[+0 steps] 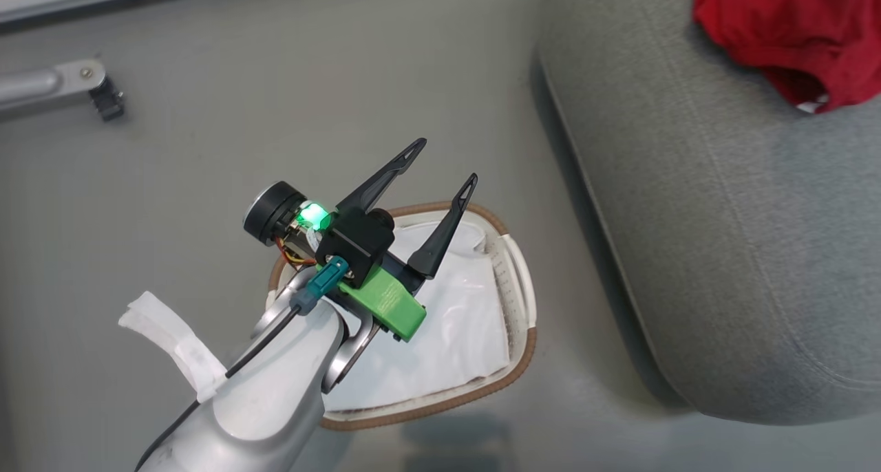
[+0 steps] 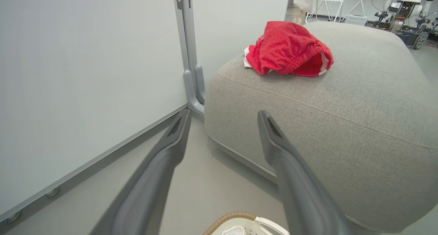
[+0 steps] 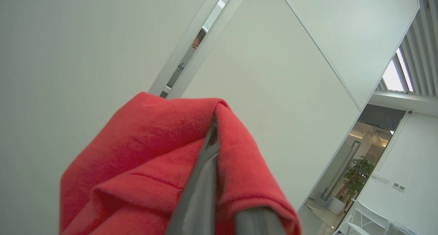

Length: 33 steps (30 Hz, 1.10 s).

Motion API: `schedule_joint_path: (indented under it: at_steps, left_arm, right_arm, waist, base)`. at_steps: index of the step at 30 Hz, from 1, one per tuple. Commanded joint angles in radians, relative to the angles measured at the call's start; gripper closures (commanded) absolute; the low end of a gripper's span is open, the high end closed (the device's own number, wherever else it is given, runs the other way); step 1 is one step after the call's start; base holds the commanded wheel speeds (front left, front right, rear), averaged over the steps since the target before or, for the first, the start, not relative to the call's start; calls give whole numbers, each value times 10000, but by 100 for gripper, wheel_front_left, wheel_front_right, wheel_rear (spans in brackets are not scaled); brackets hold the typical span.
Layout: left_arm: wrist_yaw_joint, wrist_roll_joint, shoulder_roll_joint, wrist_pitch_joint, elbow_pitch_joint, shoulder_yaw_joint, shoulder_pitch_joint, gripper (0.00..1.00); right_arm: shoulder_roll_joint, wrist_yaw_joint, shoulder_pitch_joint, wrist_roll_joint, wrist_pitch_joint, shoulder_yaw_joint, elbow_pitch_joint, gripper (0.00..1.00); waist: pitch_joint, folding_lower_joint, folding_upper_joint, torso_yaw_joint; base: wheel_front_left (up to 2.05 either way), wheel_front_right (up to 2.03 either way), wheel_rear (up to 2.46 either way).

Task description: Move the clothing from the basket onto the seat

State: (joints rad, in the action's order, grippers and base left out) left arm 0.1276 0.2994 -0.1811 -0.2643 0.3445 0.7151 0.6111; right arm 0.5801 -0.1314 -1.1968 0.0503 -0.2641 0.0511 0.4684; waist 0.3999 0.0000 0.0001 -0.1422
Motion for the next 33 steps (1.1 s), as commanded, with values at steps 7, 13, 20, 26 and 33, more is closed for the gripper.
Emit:
schedule_joint_path:
  at_steps: [7, 13, 20, 26, 33]
  left_arm:
    - [49, -250, -136, 1, -156, 0, 364, 0]
    - [20, -364, -134, 1, -274, -40, 450, 0]
    - [6, -394, -222, 1, -242, 35, 545, 0]
    - [16, -375, -328, 8, -133, 200, 657, 0]
    - [-51, -211, -418, 23, 59, 166, 660, 0]
  right_arm:
    - [220, 14, -411, 665, -5, 1269, 1529, 100]
    - [-322, 16, 677, 1156, -5, 2497, 2071, 100]
    - [-1622, 14, 1920, 1582, -4, 3493, 2382, 100]
    - [-2410, 14, 2426, 1902, -4, 3771, 2242, 100]
    - [-3019, 15, 2795, 1962, -4, 3224, 2167, 0]
  waist:
    - [1294, 0, -1, 1092]
    - [1782, 0, -1, 984]
    - [2056, 0, -1, 492]
    - [2091, 0, -1, 60]
    - [1919, 0, -1, -414]
  base:
    - [0, 0, 0]
    - [0, 0, 0]
    - [0, 0, 0]
    - [0, 0, 0]
    - [0, 0, 0]
